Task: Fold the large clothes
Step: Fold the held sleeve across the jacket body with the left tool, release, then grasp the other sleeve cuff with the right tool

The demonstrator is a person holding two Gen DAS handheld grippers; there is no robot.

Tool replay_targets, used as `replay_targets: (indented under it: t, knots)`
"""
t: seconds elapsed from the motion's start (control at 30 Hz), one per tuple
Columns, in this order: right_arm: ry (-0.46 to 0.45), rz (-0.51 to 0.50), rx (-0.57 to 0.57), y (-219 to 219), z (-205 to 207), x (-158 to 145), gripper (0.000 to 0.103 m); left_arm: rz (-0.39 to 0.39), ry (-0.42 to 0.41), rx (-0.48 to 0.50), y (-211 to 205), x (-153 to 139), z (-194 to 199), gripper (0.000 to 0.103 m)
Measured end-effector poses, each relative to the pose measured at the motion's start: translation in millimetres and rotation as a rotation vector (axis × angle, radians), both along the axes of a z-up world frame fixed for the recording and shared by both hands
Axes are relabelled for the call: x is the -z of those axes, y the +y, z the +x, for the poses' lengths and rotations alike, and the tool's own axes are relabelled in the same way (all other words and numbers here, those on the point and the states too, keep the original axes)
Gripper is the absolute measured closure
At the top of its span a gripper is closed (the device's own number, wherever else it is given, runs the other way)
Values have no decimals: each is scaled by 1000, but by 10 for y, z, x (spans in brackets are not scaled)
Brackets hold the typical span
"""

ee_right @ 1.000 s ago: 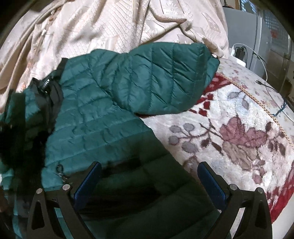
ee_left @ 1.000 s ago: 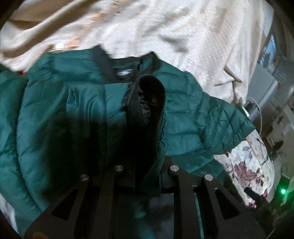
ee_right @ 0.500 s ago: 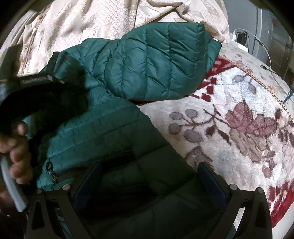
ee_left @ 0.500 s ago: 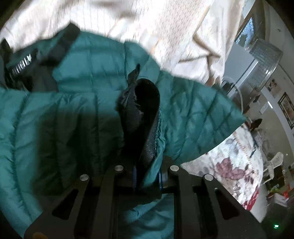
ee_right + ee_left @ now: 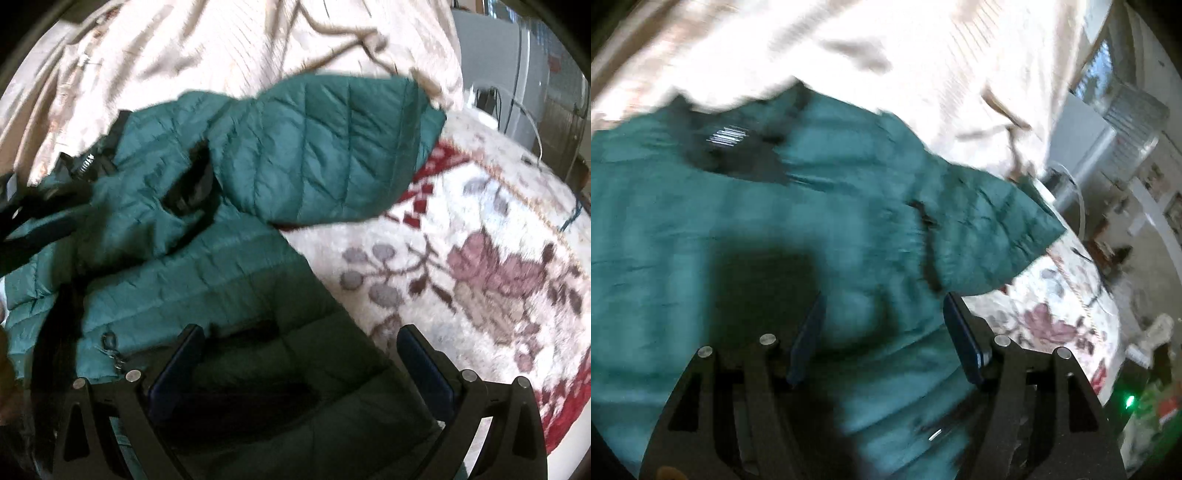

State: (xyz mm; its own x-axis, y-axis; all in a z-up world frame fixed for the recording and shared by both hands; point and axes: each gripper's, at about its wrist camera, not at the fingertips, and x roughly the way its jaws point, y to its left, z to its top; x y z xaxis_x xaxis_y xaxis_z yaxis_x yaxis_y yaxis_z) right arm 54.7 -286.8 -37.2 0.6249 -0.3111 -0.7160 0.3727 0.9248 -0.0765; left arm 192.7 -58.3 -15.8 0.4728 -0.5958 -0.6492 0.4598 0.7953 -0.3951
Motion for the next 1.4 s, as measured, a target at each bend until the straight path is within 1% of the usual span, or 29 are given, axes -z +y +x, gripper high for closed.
replay_targets:
  t: [0.03,0.1,0.13,0.17,0.2,0.23,0.3,0.33,0.4,0.43,0.47,0.53,0.6,0.63,0.67,0.7,0.77,0.83,0.97,1.03,1.1,1.17,1.2,1.27,1.33,1.4]
  knots:
    - [-15,-11,-10,30,-15,-35,0,13,-12,-31,130,-15,-13,37]
    - [-66,-34,-43,115,-52,-133,0,51,-42,-146,519,-53,-27,37]
    - [-99,-40,-68,157,-64,-197,0,79,-51,-233,774,-52,2,37]
    - [-123,-36,-95,197,-78,-240,0,100,-51,-300,955,-38,33,37]
    - [-148,-20,-157,280,-23,-299,0,116,-45,-353,1094,-16,66,37]
    - [-148,-14,-204,354,61,-328,0,134,-40,-425,1282,21,129,37]
    - [-131,-15,-351,616,407,-415,0,162,-23,-516,1440,95,223,37]
    - [-114,22,-438,739,614,-431,0,163,10,-566,1518,165,300,37]
    - [-101,113,-555,896,932,-418,0,117,52,-599,1553,264,379,37]
    - [-98,127,-592,956,1055,-394,0,118,61,-609,1536,307,405,37]
    - [-58,136,-632,1017,1245,-313,0,134,66,-616,1507,348,427,37]
    - [27,126,-605,976,1546,-95,0,189,81,-618,1446,469,494,37]
    - [151,105,-462,748,1828,219,0,210,87,-614,1405,543,539,36]
    - [198,145,-408,611,1918,340,0,207,90,-606,1419,562,550,35]
    - [213,230,-373,477,1976,405,0,196,96,-589,1417,571,564,34]
    - [206,258,-354,418,1985,390,0,200,103,-580,1417,574,577,33]
    - [184,240,-327,388,1941,297,0,215,101,-579,1414,541,555,33]
    - [158,212,-325,398,1810,187,0,203,103,-585,1442,485,453,33]
    - [94,141,-323,396,1429,-71,0,179,92,-615,1510,388,144,33]
    - [61,81,-313,320,1245,-197,0,157,93,-627,1504,323,-72,33]
    - [17,9,-316,139,1078,-345,0,130,92,-624,1469,262,-275,33]
    - [-23,-66,-322,-169,944,-455,0,91,77,-628,1453,224,-491,33]
    - [-34,-93,-301,-385,891,-501,0,87,58,-629,1416,206,-586,33]
    - [-57,-98,-227,-900,727,-590,0,130,25,-633,1332,238,-691,33]
    - [-102,-86,-129,-1356,629,-690,0,196,36,-629,1271,273,-655,33]
    - [-149,-61,-42,-1833,559,-801,0,204,20,-639,1263,262,-650,33]
